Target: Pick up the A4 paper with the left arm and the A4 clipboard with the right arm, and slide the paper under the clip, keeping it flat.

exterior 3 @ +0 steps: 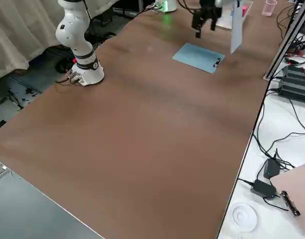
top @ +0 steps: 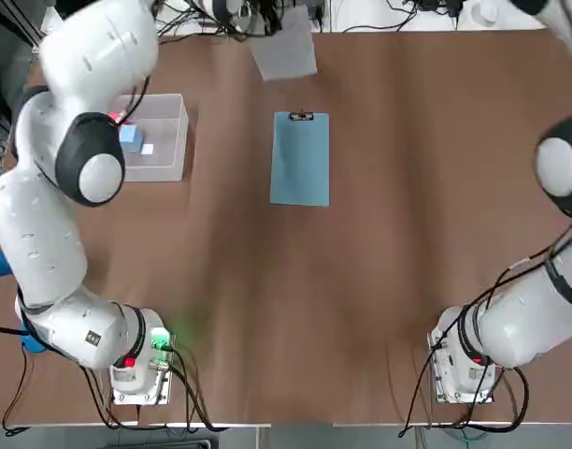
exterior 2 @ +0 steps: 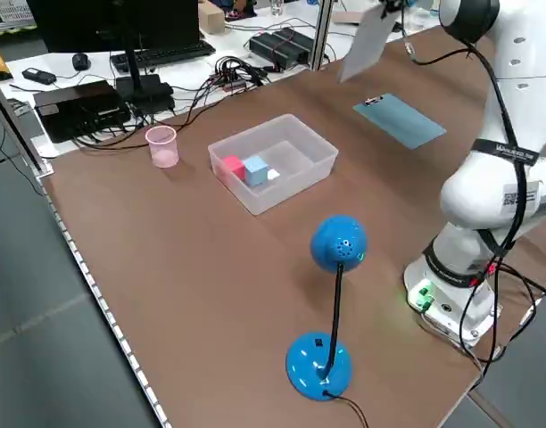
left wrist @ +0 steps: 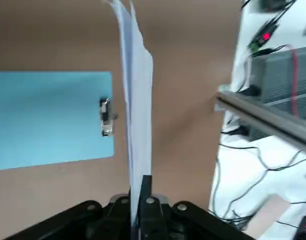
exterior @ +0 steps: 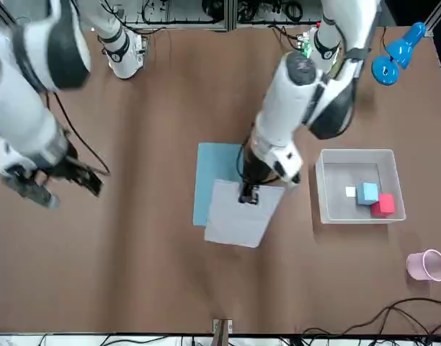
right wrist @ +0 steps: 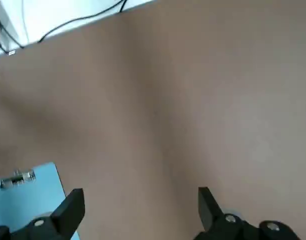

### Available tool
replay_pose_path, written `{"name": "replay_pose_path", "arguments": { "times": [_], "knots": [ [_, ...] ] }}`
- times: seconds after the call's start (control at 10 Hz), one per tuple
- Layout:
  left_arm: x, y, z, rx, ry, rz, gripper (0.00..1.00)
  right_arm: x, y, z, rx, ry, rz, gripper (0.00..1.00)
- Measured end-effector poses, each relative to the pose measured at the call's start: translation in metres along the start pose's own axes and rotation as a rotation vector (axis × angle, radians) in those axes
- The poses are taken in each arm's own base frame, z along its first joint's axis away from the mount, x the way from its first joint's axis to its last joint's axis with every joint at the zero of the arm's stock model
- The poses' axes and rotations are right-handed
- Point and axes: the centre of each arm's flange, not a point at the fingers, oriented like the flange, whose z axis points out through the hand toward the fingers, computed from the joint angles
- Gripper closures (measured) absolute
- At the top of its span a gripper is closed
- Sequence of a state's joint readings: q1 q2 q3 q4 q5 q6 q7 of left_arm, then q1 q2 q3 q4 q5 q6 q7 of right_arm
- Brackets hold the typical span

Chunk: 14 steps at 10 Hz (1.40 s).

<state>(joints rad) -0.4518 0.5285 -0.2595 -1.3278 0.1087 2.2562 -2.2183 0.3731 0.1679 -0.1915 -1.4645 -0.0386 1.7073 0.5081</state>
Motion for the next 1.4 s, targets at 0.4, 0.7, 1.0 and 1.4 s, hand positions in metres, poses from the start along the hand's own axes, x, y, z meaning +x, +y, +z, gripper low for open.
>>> {"name": "replay_pose_path", "arguments": {
  "times": [0.4, 0.7, 1.0, 1.4],
  "knots": [
    [-0.043, -0.056, 0.063, 0.075, 0.050, -0.016, 0.99, -0.026, 0.079, -0.038, 0.032, 0.012, -0.189, 0.00],
    [-0.041, -0.060, 0.071, 0.072, 0.092, -0.019, 0.99, 0.009, 0.155, -0.054, 0.019, 0.068, -0.312, 0.00],
    [-0.050, -0.068, 0.070, -0.016, 0.198, 0.009, 0.99, 0.020, 0.151, -0.043, -0.001, -0.005, -0.324, 0.00],
    [-0.062, -0.081, 0.074, 0.002, 0.183, -0.031, 0.99, 0.022, 0.152, -0.028, -0.010, -0.052, -0.318, 0.00]
  ]
}}
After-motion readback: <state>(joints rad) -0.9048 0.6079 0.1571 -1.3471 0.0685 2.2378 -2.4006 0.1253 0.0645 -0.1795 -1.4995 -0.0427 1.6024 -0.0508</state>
